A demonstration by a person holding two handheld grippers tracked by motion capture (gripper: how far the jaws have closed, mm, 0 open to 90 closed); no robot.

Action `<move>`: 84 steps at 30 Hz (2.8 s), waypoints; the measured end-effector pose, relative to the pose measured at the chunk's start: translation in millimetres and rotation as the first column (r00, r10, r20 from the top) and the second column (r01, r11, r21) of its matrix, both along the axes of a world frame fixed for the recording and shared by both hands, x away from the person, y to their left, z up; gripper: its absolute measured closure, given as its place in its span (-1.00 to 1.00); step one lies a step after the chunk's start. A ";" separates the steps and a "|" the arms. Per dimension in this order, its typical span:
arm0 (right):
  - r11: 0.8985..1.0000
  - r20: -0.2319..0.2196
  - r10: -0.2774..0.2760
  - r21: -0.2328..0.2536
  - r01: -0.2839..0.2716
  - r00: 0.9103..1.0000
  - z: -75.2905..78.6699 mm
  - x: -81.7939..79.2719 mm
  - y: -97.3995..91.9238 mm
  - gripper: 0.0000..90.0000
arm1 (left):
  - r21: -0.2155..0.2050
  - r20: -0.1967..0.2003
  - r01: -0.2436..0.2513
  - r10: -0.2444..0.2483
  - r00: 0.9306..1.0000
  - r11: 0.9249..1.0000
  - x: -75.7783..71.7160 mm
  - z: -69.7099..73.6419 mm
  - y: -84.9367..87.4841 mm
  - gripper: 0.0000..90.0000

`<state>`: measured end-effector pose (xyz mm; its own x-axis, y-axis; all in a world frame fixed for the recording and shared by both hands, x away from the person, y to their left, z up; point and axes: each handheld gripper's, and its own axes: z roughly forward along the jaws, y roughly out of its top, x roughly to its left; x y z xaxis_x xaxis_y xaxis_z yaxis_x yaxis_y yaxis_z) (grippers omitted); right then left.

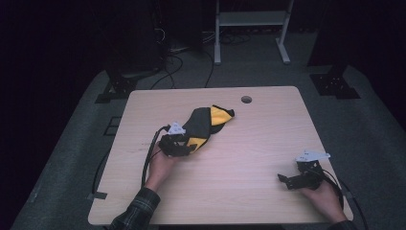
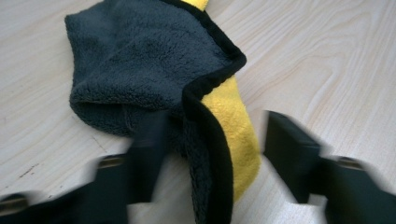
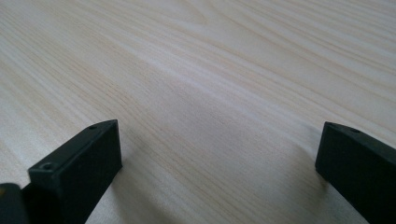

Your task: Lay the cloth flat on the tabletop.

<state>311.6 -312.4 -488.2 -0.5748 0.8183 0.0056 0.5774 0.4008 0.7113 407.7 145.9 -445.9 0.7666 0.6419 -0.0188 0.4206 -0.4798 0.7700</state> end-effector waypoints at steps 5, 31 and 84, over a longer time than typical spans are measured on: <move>1.000 0.000 -0.001 0.000 0.001 1.000 0.0 0.0 0.0 -1.00 | -0.043 -0.019 0.049 -0.050 0.999 0.998 -7.8 6.3 -5.4 0.81; 1.000 -0.003 -0.020 0.002 0.020 1.000 0.2 0.4 -1.2 -1.00 | -0.183 -0.105 0.233 -0.255 0.961 0.955 -106.5 16.1 -10.2 0.83; 0.999 -0.013 -0.009 0.043 0.009 1.000 14.3 0.7 0.8 -0.60 | -0.143 0.028 0.012 -0.008 1.000 0.990 -29.8 39.3 12.3 0.91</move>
<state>312.3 -311.6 -473.9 -0.5670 0.8222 0.0487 0.5902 0.3644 0.7204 377.9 158.3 -406.5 0.7747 0.6260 -0.0892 0.3943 -0.3679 0.8422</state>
